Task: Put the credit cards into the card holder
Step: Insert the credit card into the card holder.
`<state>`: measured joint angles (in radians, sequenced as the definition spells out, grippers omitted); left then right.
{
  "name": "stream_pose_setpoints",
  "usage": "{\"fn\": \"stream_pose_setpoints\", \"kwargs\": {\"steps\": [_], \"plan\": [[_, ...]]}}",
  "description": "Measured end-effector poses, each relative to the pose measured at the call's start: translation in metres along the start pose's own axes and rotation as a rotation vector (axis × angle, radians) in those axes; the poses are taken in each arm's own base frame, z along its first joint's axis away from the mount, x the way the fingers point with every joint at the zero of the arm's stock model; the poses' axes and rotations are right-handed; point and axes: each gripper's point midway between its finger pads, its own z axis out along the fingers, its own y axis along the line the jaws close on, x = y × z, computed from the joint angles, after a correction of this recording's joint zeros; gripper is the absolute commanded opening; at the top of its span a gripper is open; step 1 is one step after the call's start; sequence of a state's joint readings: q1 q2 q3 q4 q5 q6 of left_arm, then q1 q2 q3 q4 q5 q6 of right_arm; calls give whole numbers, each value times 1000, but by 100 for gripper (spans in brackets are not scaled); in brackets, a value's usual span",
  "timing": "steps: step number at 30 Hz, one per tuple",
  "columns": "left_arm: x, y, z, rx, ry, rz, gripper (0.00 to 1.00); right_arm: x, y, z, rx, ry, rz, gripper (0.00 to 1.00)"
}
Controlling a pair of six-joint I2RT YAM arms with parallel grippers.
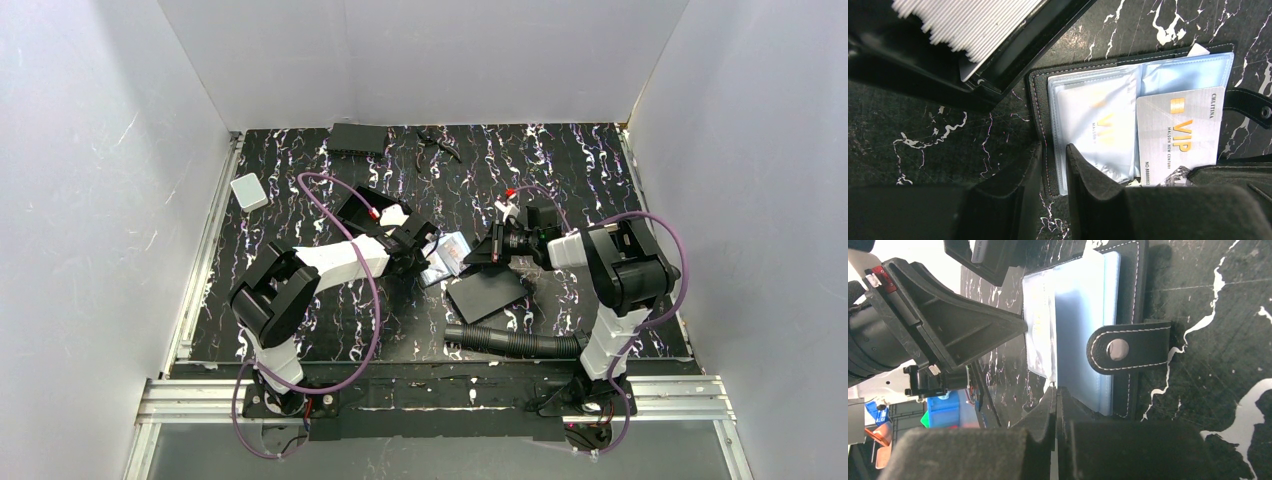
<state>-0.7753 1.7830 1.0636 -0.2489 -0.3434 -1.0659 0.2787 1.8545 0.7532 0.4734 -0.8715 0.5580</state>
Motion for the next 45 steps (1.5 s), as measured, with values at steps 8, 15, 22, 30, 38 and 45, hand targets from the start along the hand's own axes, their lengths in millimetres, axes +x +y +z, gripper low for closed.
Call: {"fn": "stream_pose_setpoints", "kwargs": {"steps": [8, 15, 22, 30, 38, 45], "plan": [[0, 1, 0, -4, 4, 13, 14, 0, 1, -2, -6, -10, 3, 1], [-1, 1, 0, -9, 7, 22, 14, 0, 11, -9, -8, -17, -17, 1], [0, 3, 1, -18, 12, 32, 14, 4, 14, -12, -3, 1, -13, 1], [-1, 3, 1, -21, 15, 38, 14, 7, 16, -12, -15, 12, -7, 1], [-1, 3, 1, -25, 17, 43, 14, 8, 17, -13, -21, 16, -4, 1], [-1, 3, 1, -26, 17, 47, 14, 10, 20, -12, -37, 28, -5, 1]]}}
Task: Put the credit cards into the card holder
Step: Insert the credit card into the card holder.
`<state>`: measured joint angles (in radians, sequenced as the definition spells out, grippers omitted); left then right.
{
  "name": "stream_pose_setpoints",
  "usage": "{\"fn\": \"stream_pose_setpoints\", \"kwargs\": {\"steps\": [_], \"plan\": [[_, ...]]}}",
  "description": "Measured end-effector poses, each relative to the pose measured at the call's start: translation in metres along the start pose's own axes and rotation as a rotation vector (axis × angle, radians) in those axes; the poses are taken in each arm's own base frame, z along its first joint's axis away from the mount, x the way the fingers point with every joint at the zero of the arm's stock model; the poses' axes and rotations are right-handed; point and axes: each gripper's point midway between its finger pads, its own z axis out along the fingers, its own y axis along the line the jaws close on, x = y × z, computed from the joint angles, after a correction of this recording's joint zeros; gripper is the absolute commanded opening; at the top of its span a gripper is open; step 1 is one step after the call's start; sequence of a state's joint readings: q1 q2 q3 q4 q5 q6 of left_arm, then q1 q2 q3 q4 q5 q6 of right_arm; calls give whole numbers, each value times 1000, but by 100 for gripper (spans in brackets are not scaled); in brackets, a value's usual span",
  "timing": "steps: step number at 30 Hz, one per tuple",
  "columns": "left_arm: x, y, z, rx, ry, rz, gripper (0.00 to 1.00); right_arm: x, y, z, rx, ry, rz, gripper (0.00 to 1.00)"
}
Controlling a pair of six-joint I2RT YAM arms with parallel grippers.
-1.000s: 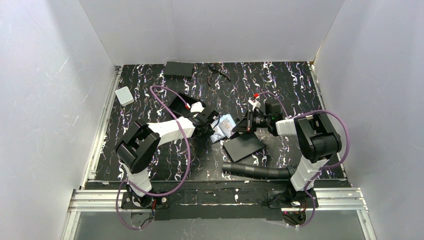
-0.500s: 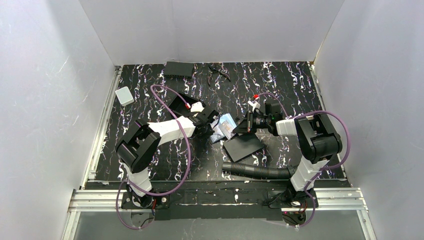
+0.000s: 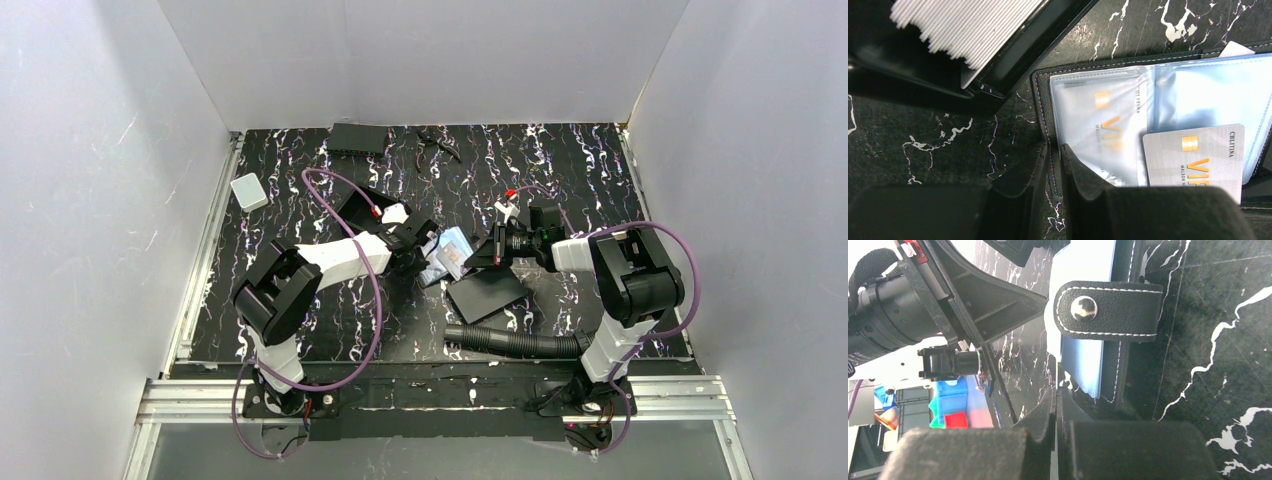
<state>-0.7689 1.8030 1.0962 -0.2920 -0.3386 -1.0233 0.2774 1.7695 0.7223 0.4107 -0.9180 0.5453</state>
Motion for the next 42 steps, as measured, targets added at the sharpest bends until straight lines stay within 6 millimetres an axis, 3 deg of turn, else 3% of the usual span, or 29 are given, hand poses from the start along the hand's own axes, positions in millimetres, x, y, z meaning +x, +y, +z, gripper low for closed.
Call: {"fn": "stream_pose_setpoints", "kwargs": {"steps": [10, 19, 29, 42], "plan": [[0, 0, 0, -2, 1, 3, 14, 6, 4, 5, -3, 33, 4, 1], [0, 0, 0, -2, 1, 3, 14, -11, 0, 22, 6, 46, -23, 1], [0, 0, 0, 0, 2, 6, 14, -15, -12, 29, 21, 62, -11, 1], [0, 0, 0, 1, 2, 18, 14, -18, -13, 37, 14, 70, -28, 1]]}}
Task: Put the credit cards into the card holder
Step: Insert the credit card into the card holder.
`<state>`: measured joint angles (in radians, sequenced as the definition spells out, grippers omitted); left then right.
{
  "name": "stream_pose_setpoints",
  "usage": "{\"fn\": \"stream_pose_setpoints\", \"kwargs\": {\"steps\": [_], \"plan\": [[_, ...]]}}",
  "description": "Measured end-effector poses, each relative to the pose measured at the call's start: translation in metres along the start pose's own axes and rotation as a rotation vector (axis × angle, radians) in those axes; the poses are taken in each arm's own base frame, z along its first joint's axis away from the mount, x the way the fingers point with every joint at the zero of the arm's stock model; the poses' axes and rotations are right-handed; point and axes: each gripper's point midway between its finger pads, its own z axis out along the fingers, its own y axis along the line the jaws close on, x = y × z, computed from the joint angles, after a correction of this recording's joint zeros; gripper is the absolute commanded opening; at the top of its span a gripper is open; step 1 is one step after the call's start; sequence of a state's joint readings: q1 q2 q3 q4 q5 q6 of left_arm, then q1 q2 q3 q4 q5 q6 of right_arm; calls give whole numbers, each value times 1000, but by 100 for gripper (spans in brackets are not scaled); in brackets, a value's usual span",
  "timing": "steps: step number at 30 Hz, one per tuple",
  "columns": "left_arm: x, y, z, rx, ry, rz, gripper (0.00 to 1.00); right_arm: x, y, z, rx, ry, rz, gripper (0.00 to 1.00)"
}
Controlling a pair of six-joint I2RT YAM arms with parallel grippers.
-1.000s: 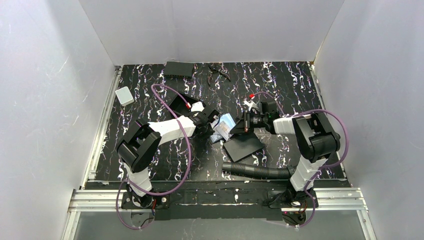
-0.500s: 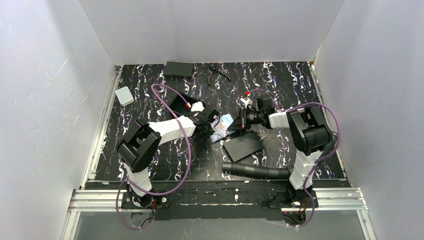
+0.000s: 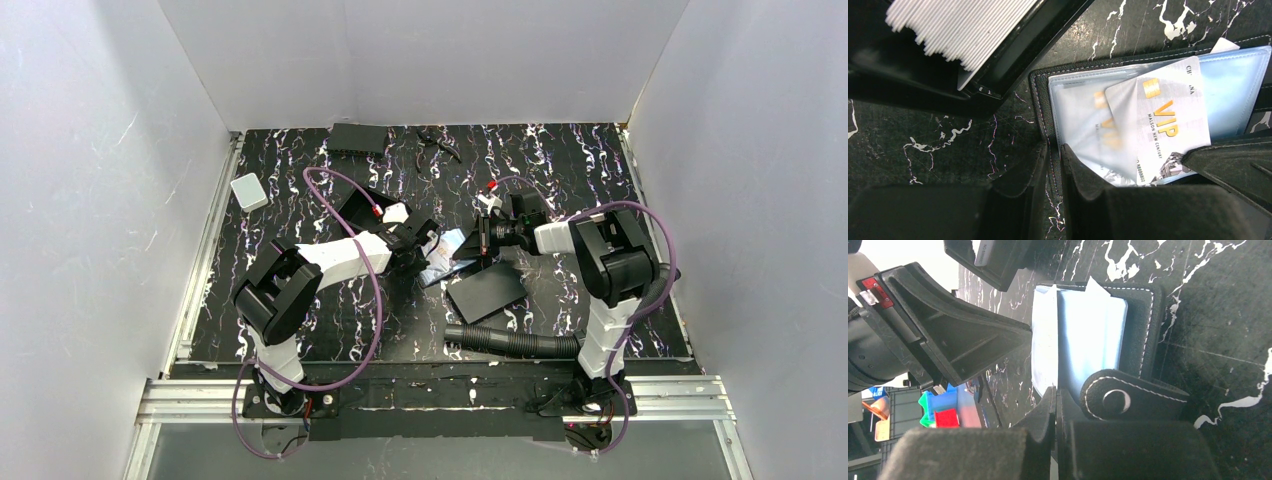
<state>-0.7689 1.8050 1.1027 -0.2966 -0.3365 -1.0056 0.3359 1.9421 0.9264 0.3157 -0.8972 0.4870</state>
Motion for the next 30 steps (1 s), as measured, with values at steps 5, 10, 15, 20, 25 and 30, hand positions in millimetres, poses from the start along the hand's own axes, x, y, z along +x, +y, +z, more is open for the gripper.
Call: {"fn": "stream_pose_setpoints", "kwargs": {"steps": [5, 10, 15, 20, 25, 30], "plan": [[0, 0, 0, -2, 1, 5, 15, 0, -3, 2, -3, -1, 5, 1], [0, 1, -1, -5, 2, 14, 20, -3, -1, 3, -12, -13, 7, 1], [0, 3, -2, -12, 7, 32, 28, -4, -1, 6, -21, -27, 12, 1], [-1, 6, -5, -17, 8, 49, 30, -2, -6, 8, -23, -43, 28, 1], [-1, 8, -6, -21, 12, 74, 32, -1, -9, 10, -17, -47, 34, 1], [0, 9, -6, -20, 19, 89, 40, -4, -11, 10, -1, -35, 3, 1]]}}
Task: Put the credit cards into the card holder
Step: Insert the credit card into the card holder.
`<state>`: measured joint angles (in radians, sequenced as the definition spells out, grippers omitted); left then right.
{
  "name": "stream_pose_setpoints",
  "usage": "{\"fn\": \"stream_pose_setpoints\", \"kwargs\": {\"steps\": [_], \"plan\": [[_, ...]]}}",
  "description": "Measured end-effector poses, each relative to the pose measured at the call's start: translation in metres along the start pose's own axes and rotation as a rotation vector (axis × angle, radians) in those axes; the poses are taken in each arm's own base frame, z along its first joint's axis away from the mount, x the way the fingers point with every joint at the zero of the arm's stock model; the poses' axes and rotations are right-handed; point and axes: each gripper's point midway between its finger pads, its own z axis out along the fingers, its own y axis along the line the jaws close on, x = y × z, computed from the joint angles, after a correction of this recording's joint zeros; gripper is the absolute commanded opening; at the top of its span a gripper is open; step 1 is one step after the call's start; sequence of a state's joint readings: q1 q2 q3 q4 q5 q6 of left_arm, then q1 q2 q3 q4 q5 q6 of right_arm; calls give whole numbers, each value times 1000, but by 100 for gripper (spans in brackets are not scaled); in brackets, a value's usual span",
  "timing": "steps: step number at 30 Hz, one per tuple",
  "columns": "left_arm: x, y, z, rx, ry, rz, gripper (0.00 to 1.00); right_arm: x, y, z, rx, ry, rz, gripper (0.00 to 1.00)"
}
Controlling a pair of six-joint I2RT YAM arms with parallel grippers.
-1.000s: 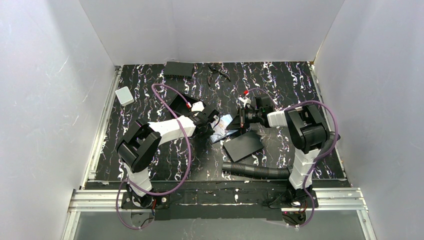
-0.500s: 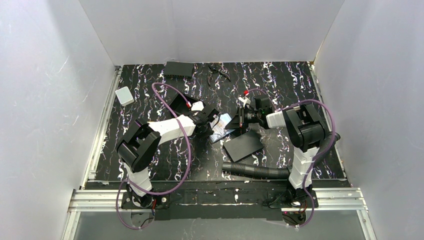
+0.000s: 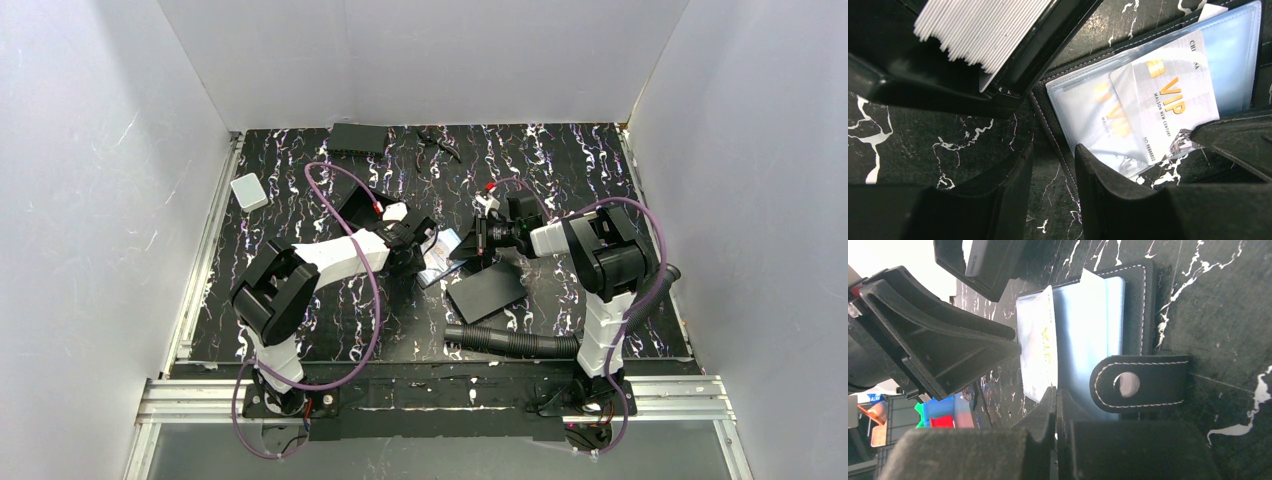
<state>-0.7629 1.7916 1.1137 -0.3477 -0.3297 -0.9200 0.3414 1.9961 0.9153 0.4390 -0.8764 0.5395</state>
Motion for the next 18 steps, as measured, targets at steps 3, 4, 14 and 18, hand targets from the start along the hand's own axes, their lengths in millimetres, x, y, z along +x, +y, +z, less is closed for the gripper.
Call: {"fn": "stream_pose_setpoints", "kwargs": {"steps": [3, 4, 14, 18], "plan": [[0, 1, -1, 4, 8, 24, 50, -1, 0, 0, 4, 7, -16, 1], [1, 2, -1, 7, 12, 34, 52, -1, -1, 0, 4, 8, -21, 1], [20, -2, -23, 141, 107, 99, 59, -6, -1, 1, 4, 7, -45, 1], [20, -10, -34, 196, 125, 94, 57, -6, -1, 1, 1, 9, -44, 1]]}}
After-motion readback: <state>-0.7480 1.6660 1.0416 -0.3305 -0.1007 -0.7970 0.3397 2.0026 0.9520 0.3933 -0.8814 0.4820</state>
